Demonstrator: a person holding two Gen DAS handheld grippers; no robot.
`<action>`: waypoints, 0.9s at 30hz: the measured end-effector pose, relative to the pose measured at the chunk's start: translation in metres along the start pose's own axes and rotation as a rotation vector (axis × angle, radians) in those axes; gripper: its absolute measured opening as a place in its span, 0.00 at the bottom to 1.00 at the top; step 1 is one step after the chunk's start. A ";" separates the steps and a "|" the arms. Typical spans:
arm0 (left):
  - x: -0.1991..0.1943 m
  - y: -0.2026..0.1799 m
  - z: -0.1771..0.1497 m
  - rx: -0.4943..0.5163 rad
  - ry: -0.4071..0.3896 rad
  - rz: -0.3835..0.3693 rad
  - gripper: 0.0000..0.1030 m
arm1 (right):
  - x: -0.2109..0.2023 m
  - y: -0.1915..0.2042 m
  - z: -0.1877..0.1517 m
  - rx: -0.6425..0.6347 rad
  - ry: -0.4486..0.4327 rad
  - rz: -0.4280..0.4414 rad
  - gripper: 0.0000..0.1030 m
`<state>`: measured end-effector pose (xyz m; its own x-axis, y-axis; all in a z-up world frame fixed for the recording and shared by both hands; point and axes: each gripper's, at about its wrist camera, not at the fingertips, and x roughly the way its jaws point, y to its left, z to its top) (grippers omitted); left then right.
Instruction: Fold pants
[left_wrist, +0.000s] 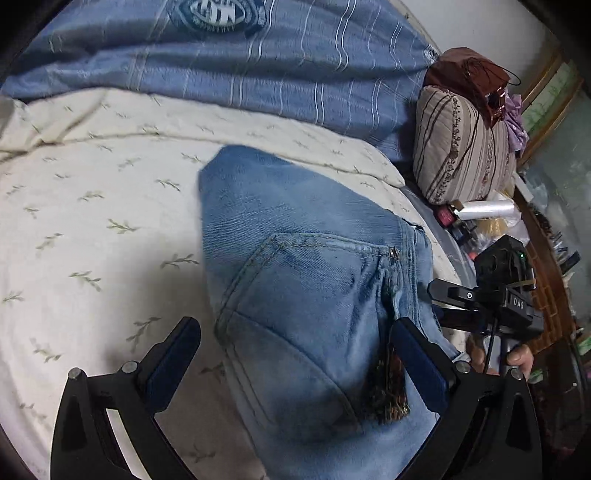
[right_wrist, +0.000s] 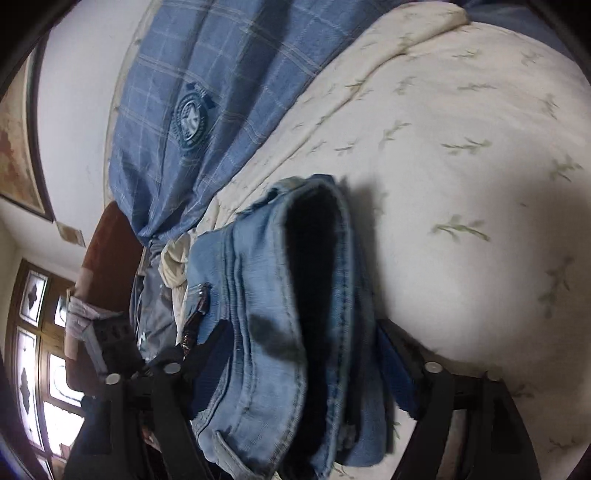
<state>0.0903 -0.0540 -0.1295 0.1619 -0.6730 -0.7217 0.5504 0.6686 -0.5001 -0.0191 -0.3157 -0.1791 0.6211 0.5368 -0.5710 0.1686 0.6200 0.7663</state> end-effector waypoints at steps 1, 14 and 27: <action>0.004 0.001 0.000 -0.001 0.016 -0.024 1.00 | 0.002 0.002 0.000 -0.006 -0.003 -0.004 0.79; -0.003 -0.019 0.002 0.039 -0.061 -0.070 0.83 | 0.004 0.066 -0.012 -0.237 -0.145 -0.029 0.43; -0.028 0.030 0.007 -0.051 -0.121 0.137 0.83 | 0.060 0.097 0.006 -0.157 -0.115 -0.026 0.43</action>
<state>0.1081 -0.0174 -0.1203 0.3317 -0.6055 -0.7234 0.4750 0.7697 -0.4266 0.0392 -0.2267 -0.1371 0.7028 0.4564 -0.5457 0.0699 0.7190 0.6915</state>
